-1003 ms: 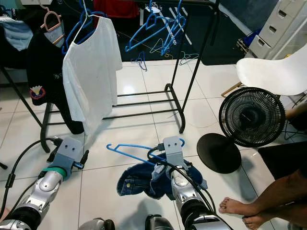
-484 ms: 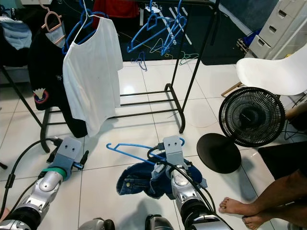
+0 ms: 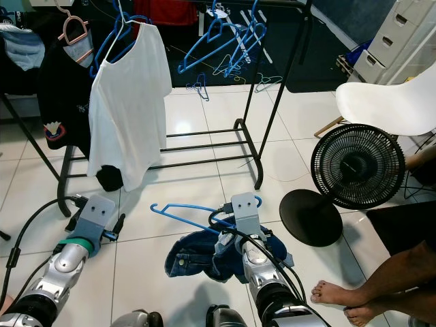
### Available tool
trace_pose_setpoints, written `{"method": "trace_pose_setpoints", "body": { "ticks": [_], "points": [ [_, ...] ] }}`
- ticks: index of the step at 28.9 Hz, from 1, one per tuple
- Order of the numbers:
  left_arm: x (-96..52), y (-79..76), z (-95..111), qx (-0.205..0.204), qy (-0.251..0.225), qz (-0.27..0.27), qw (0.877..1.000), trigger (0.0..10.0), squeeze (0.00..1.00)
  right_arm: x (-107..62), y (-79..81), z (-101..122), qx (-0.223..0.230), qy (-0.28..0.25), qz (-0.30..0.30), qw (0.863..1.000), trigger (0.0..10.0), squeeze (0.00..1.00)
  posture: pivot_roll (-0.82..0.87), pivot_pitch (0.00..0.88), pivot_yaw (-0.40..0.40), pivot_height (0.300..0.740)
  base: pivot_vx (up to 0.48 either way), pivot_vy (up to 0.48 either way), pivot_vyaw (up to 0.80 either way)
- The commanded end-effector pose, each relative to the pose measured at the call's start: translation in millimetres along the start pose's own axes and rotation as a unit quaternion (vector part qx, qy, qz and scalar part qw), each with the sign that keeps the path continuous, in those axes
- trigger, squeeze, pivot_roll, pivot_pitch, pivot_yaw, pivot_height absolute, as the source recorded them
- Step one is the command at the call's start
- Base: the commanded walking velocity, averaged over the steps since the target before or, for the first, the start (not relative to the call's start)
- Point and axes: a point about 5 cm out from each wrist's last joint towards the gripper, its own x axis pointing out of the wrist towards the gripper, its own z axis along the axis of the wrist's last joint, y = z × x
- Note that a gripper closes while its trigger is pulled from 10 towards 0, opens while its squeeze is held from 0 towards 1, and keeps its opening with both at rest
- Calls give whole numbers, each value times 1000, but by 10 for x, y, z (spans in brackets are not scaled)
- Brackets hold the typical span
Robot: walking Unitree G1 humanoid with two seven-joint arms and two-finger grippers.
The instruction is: Hang hanger
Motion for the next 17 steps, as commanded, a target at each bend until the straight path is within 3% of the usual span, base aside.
{"method": "trace_pose_setpoints", "body": {
  "ticks": [1, 4, 7, 8, 9, 10, 11, 16, 17],
  "points": [
    [-34, -13, -68, -2, 14, -2, 1000, 10000, 0, 21, -18, 100, 1, -27, -3, 1000, 0, 0, 38, 21, 5, 733, 0, 0, 0],
    [-33, -12, -65, -2, 14, -2, 1000, 10000, 0, 33, -19, 146, 0, -36, -3, 999, 0, 0, 38, 21, 5, 733, 0, 0, 0],
    [-15, 19, -30, -8, 9, 2, 1000, 10000, 0, 93, -55, 419, -21, -90, 0, 996, 0, 0, 38, 21, 5, 733, 0, 0, 0],
    [-15, 19, -30, -8, 9, 2, 1000, 10000, 0, 93, -55, 419, -21, -90, 0, 996, 0, 0, 38, 21, 5, 733, 0, 0, 0],
    [1, 46, 3, -20, 6, 6, 1000, 10000, 0, 118, -88, 589, -27, -122, -1, 992, 0, 0, 35, 26, 3, 733, 0, 0, 0],
    [1, 46, 3, -20, 6, 6, 1000, 10000, 0, 118, -88, 589, -27, -122, -1, 992, 0, 0, 35, 26, 3, 733, 0, 0, 0],
    [18, 75, 39, -35, 2, 9, 999, 10000, 0, 130, -115, 760, -29, -155, -3, 988, 0, 0, 34, 28, 3, 733, 0, 0, 0],
    [52, 137, 101, -74, -1, 19, 997, 10000, 0, 122, -132, 1036, -20, -205, -4, 979, 0, 0, 33, 29, 5, 733, 0, 0, 0],
    [73, 165, 132, -104, 0, 23, 994, 10000, 0, 107, -122, 1161, -10, -226, -2, 974, 0, 0, 32, 29, 6, 733, 0, 0, 0]
  ]
}}
